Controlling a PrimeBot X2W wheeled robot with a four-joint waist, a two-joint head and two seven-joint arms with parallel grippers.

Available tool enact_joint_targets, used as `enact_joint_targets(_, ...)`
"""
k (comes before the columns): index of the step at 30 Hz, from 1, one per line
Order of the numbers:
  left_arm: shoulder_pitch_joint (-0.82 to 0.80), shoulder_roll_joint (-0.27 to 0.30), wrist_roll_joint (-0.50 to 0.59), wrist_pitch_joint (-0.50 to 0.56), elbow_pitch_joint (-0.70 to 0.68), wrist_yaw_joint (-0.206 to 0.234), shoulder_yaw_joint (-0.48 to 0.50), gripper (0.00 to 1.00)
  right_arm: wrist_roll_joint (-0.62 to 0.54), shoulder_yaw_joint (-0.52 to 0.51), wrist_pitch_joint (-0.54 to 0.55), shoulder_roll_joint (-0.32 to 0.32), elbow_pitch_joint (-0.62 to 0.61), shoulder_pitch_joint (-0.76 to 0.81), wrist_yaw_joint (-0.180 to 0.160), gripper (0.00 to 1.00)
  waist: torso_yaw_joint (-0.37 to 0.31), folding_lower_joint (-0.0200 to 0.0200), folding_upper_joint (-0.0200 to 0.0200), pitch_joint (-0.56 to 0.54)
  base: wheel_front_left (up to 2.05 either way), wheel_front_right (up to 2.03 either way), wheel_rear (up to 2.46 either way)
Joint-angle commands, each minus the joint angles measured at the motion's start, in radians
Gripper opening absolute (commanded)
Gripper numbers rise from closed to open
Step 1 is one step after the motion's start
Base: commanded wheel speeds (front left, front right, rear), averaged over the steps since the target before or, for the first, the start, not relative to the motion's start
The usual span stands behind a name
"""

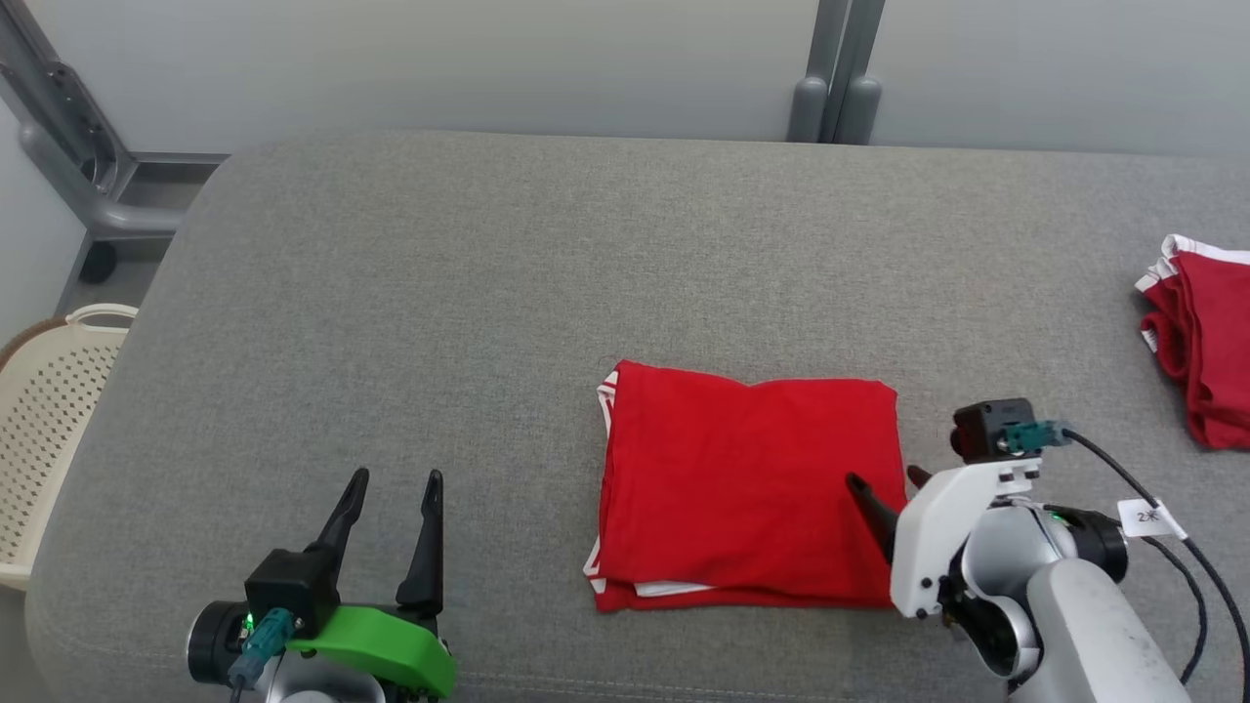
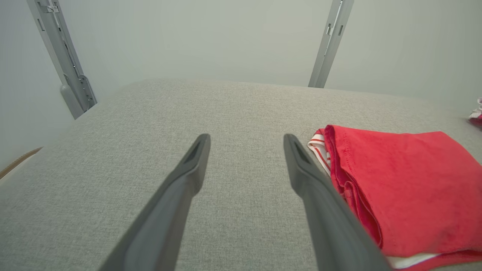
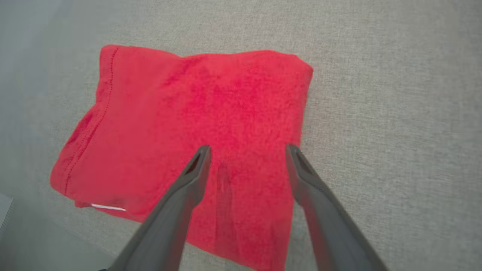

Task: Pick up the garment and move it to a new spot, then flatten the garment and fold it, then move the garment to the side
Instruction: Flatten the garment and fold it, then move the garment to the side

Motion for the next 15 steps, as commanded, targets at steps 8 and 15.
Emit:
enact_joint_targets(8,-0.018,0.005,0.006,-0.003,-0.001,-0.003,-0.010,1.00,-0.005,-0.096,0.058,-0.002,-0.052,0.046,-0.001,1.00,-0.003,0.0000,-0.0001,0.022,0.00,0.00,0.00)
enact_joint_targets(15,-0.029,0.009,0.004,-0.003,0.005,-0.004,-0.021,1.00,0.018,-0.122,0.055,-0.002,0.002,0.027,-0.001,1.00,0.014,0.0000,-0.0001,0.039,0.00,0.00,0.00)
